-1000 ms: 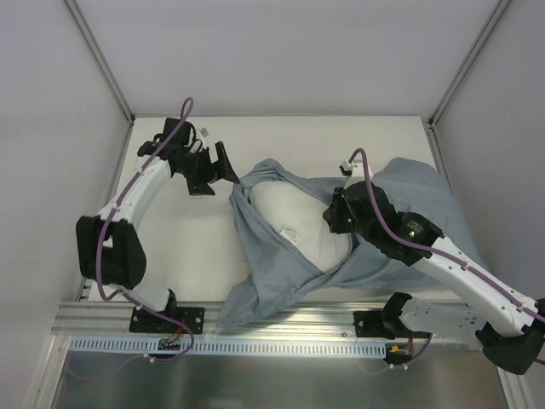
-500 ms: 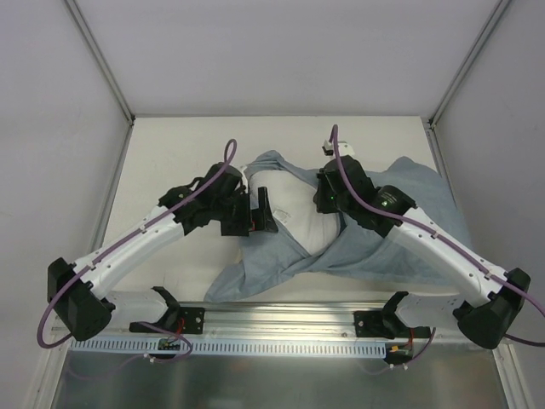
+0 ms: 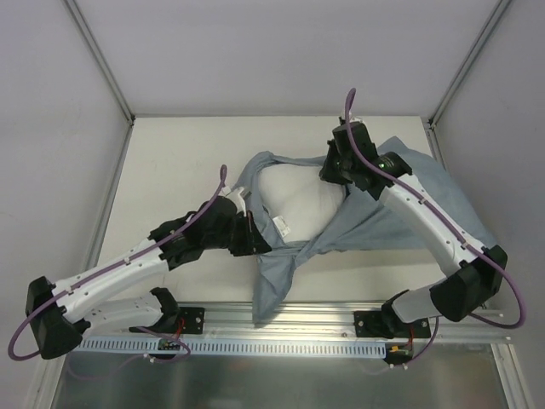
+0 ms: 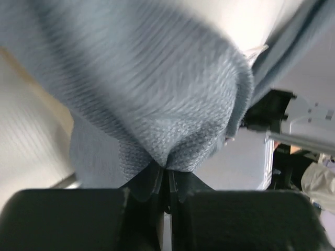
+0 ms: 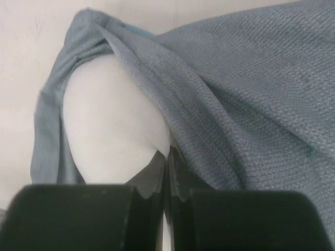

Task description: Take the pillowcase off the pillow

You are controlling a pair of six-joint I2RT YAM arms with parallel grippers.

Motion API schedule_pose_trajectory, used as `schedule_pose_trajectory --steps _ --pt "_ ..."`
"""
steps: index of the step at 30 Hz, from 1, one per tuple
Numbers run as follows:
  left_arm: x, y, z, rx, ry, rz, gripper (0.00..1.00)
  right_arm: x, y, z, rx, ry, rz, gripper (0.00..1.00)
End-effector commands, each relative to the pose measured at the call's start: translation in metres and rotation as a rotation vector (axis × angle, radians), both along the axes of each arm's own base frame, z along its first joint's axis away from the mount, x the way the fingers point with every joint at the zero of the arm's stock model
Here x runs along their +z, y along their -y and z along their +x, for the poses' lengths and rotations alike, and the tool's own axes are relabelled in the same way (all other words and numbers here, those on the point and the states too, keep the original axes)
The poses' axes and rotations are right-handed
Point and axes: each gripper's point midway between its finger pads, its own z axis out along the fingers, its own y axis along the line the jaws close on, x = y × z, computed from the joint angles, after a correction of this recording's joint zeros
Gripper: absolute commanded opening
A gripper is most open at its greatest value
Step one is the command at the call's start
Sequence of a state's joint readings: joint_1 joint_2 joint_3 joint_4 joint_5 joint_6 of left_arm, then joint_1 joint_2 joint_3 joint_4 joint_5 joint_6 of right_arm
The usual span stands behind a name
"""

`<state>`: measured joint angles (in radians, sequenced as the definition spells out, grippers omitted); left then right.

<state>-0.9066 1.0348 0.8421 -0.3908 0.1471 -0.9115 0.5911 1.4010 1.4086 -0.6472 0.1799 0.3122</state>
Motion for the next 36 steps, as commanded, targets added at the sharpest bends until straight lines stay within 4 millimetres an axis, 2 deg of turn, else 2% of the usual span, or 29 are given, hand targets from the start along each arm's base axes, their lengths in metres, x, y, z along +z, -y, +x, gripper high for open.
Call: schedule_pose_trajectory --steps 1,2,4,8,10,12,13,15,16,19,20,21,22,23,24,26,27,29,30,32,33,35,36 --pt "-0.026 -0.027 -0.055 -0.100 -0.133 0.054 0.00 0.103 0.026 0.075 -0.251 0.338 0.130 0.01" --pt "-0.032 -0.031 -0.060 -0.108 -0.141 0.058 0.00 0.103 0.026 0.080 -0.261 0.339 0.126 0.01" --pt "-0.027 -0.034 -0.066 -0.127 -0.119 0.025 0.00 0.096 0.029 0.093 -0.301 0.325 0.117 0.01" --pt "-0.039 -0.041 -0.083 -0.175 -0.148 0.003 0.00 0.080 0.042 0.119 -0.378 0.290 0.097 0.01" --pt "-0.054 -0.047 -0.085 -0.148 -0.174 0.028 0.00 0.075 0.037 0.123 -0.351 0.252 0.123 0.01" --pt "-0.068 -0.051 -0.080 -0.078 -0.197 0.066 0.00 0.079 0.036 0.122 -0.332 0.263 0.139 0.01" --pt "-0.081 -0.057 -0.078 -0.043 -0.213 0.103 0.00 0.081 0.031 0.118 -0.304 0.259 0.158 0.01" --pt "-0.095 -0.062 -0.065 0.050 -0.208 0.150 0.00 0.086 0.030 0.106 -0.272 0.261 0.180 0.01" --pt "-0.108 -0.066 -0.061 0.082 -0.220 0.197 0.00 0.090 0.024 0.100 -0.229 0.260 0.206 0.01" --pt "-0.117 -0.069 -0.041 0.157 -0.237 0.252 0.00 0.091 0.016 0.070 -0.115 0.262 0.242 0.01" --pt "-0.113 -0.070 -0.031 0.182 -0.240 0.245 0.00 0.087 0.019 0.054 -0.082 0.256 0.239 0.01" --pt "-0.106 -0.067 -0.026 0.174 -0.227 0.229 0.04 0.080 0.020 0.043 -0.052 0.236 0.229 0.01" --pt "-0.088 -0.062 -0.017 0.157 -0.180 0.196 0.13 0.075 0.019 0.031 -0.014 0.221 0.227 0.01" --pt "-0.077 -0.063 -0.008 0.172 -0.149 0.175 0.44 0.065 0.026 0.014 0.019 0.214 0.200 0.01" --pt "-0.060 -0.063 -0.001 0.174 -0.100 0.136 0.67 0.056 0.023 -0.001 0.071 0.181 0.207 0.01" --pt "-0.032 -0.064 0.013 0.159 -0.017 0.087 0.93 0.046 0.020 -0.022 0.149 0.162 0.215 0.01" --pt "-0.022 -0.074 0.027 0.204 0.009 0.069 0.94 0.036 0.017 -0.042 0.207 0.131 0.237 0.01" --pt "0.000 -0.079 0.042 0.205 0.057 0.034 0.94 0.024 0.012 -0.061 0.276 0.096 0.252 0.01" --pt "0.014 -0.083 0.058 0.233 0.080 0.021 0.93 0.019 0.012 -0.073 0.306 0.080 0.263 0.01" --pt "0.028 -0.078 0.071 0.199 0.117 0.031 0.93 0.015 0.011 -0.085 0.336 0.065 0.266 0.01" --pt "0.038 -0.070 0.084 0.183 0.126 0.036 0.96 0.016 0.011 -0.090 0.345 0.067 0.272 0.01" --pt "0.046 -0.059 0.095 0.142 0.136 0.037 0.98 0.016 0.013 -0.099 0.353 0.069 0.275 0.01" --pt "0.049 -0.050 0.107 0.129 0.128 0.039 0.99 0.016 0.015 -0.099 0.347 0.071 0.270 0.01"
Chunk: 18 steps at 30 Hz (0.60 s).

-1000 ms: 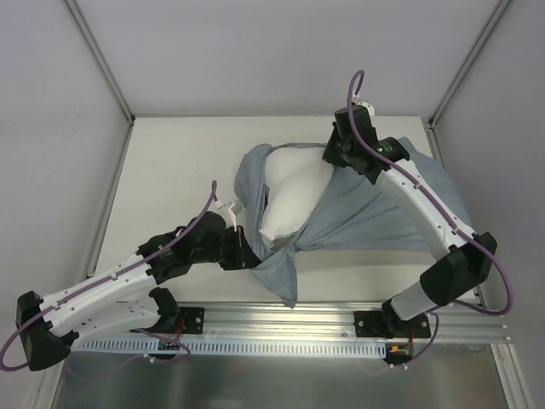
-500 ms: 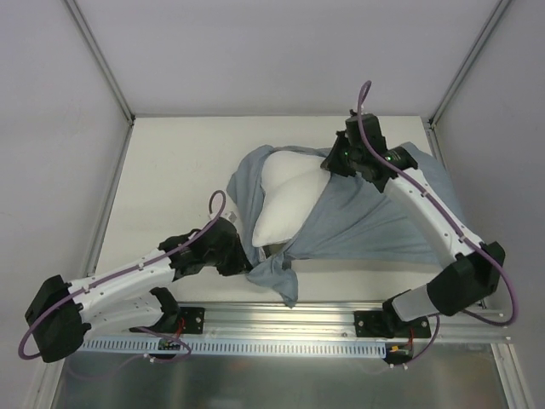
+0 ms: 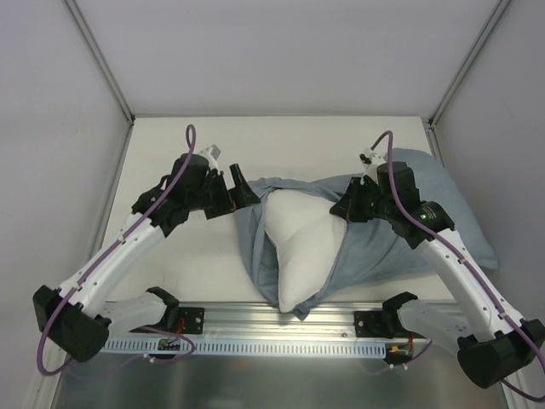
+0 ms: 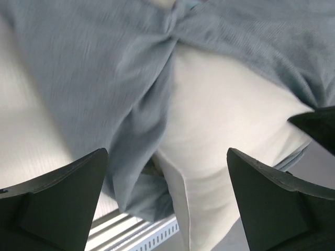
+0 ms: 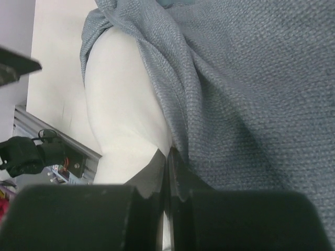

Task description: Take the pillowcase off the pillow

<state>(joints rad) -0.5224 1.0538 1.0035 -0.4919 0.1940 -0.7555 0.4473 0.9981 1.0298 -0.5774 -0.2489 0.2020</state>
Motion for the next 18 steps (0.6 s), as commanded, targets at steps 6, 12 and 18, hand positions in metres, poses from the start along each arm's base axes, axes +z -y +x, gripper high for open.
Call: schedule_pose_trajectory --steps 6,12,18 --pt "-0.014 0.049 0.027 -0.222 -0.063 0.015 0.99 0.031 -0.008 -0.014 0.085 0.087 0.069 0.01" --pt "-0.049 0.036 0.025 -0.184 -0.128 0.082 0.65 0.044 -0.006 -0.018 0.099 0.114 0.057 0.01" --pt "-0.049 0.002 0.046 -0.089 -0.126 0.063 0.13 0.075 0.009 -0.037 0.125 0.204 0.026 0.01"
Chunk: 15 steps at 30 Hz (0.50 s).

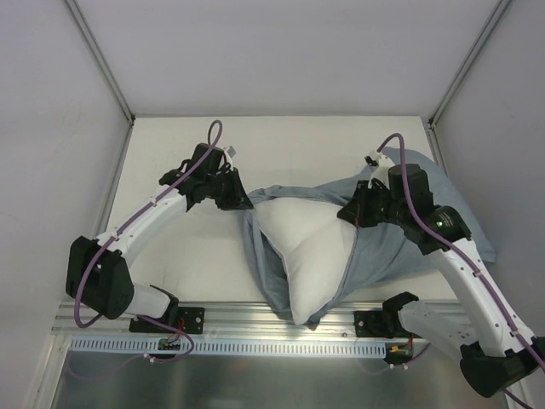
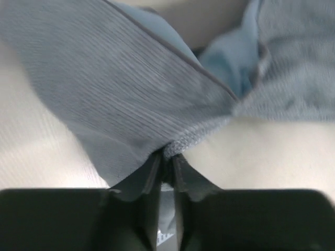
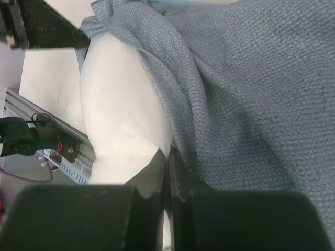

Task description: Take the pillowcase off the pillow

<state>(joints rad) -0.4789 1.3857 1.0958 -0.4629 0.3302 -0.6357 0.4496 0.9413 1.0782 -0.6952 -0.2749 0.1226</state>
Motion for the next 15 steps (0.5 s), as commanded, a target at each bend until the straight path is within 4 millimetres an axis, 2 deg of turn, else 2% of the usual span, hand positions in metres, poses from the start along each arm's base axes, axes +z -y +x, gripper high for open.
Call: schedule_pose_trajectory --steps 1,3,7,9,10,12,13,15 --pt "0.009 -0.024 0.014 0.048 0.027 -0.025 0.07 0.063 0.003 -0.021 0.070 0.172 0.064 0.01" --pt "0.013 -0.031 0.024 0.078 0.028 -0.036 0.00 0.072 0.006 -0.034 0.099 0.207 0.078 0.01" --pt "0.017 -0.024 0.043 0.067 0.027 -0.044 0.00 0.074 0.011 -0.051 0.116 0.218 0.087 0.01" --pt "0.018 -0.017 0.060 0.054 0.029 -0.043 0.00 0.076 0.011 -0.056 0.120 0.232 0.114 0.01" --pt "0.017 -0.011 0.074 0.045 0.027 -0.044 0.00 0.081 0.010 -0.056 0.115 0.251 0.132 0.01" --pt "0.016 -0.003 0.087 0.023 0.020 -0.056 0.00 0.087 0.012 -0.053 0.073 0.266 0.151 0.01" --pt "0.012 0.003 0.100 0.010 0.012 -0.060 0.00 0.095 0.021 -0.043 0.000 0.303 0.144 0.01" --pt "0.004 0.009 0.109 -0.013 0.000 -0.064 0.00 0.111 0.026 -0.034 -0.071 0.357 0.172 0.01"
